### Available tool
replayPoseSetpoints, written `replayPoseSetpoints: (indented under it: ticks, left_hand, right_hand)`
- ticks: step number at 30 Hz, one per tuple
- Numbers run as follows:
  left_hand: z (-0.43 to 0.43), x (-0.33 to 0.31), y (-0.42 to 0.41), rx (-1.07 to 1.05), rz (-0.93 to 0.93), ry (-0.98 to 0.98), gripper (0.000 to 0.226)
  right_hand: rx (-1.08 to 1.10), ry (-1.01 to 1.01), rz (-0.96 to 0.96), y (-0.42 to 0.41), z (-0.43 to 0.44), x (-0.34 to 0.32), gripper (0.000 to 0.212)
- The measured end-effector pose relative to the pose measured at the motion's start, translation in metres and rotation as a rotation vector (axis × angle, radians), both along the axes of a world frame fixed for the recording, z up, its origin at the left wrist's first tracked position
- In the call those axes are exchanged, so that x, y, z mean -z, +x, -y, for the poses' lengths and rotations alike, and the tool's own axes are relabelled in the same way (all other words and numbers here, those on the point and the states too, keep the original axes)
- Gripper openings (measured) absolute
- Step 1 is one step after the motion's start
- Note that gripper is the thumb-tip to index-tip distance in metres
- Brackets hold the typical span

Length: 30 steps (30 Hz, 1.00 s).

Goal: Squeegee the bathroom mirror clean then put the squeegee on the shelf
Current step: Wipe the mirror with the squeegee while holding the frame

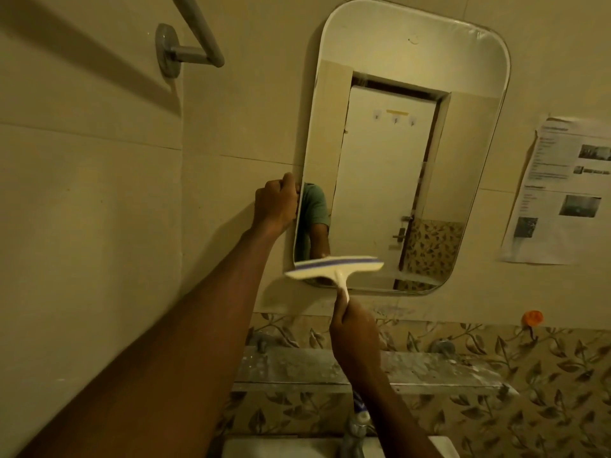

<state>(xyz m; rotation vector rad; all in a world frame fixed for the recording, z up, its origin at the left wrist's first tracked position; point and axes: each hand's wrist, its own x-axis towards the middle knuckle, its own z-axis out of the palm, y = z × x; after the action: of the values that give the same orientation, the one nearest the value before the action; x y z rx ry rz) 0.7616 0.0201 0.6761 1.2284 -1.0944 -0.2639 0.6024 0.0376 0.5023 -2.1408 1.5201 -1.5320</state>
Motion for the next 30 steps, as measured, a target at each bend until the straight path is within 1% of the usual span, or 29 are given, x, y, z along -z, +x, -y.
replayPoseSetpoints:
  ticks: [3, 5, 6, 8, 10, 12, 16, 18, 20, 22, 26, 30]
  left_hand:
    - [0.002, 0.003, -0.001, -0.006, 0.004, 0.002, 0.052]
    - [0.003, 0.003, 0.001, -0.019, 0.013, 0.013, 0.053]
    - [0.002, 0.004, 0.000, -0.024, 0.025, 0.019, 0.050]
    - [0.002, 0.004, -0.001, -0.036, 0.040, 0.024, 0.044]
    - [0.002, 0.004, -0.002, -0.041, 0.040, 0.014, 0.043]
    - [0.005, 0.005, -0.001, -0.046, 0.046, 0.013, 0.043]
    - [0.006, 0.005, 0.002, -0.035, 0.059, 0.036, 0.048]
    - [0.000, 0.001, 0.001, -0.007, 0.064, 0.046, 0.044]
    - [-0.002, -0.007, 0.005, 0.019, 0.089, 0.068, 0.042]
    - [-0.006, -0.021, 0.007, -0.005, 0.144, 0.077, 0.049]
    - [-0.010, -0.064, 0.003, -0.120, 0.172, -0.056, 0.057]
    - [-0.011, -0.107, -0.013, -0.096, 0.204, -0.116, 0.048]
  right_hand:
    - [-0.013, 0.012, -0.016, -0.008, -0.007, -0.001, 0.052]
    - [-0.072, -0.026, 0.044, -0.014, -0.006, -0.029, 0.046]
    - [-0.081, -0.067, 0.078, -0.017, -0.003, -0.049, 0.045]
    - [-0.068, -0.157, 0.129, -0.024, 0.008, -0.091, 0.047]
    - [-0.050, -0.207, 0.147, -0.028, 0.014, -0.115, 0.050]
    - [-0.068, -0.184, 0.142, -0.027, 0.016, -0.104, 0.047]
    - [-0.086, -0.051, 0.112, -0.026, 0.009, -0.034, 0.050]
    - [-0.080, -0.048, 0.090, -0.031, 0.009, -0.030, 0.049]
    - [-0.106, -0.077, 0.126, -0.040, 0.011, -0.056, 0.048]
    - [-0.099, -0.155, 0.173, -0.053, 0.015, -0.098, 0.051]
    - [-0.090, -0.278, 0.164, -0.067, 0.030, -0.195, 0.055]
    - [-0.094, -0.320, 0.135, -0.064, 0.035, -0.272, 0.054]
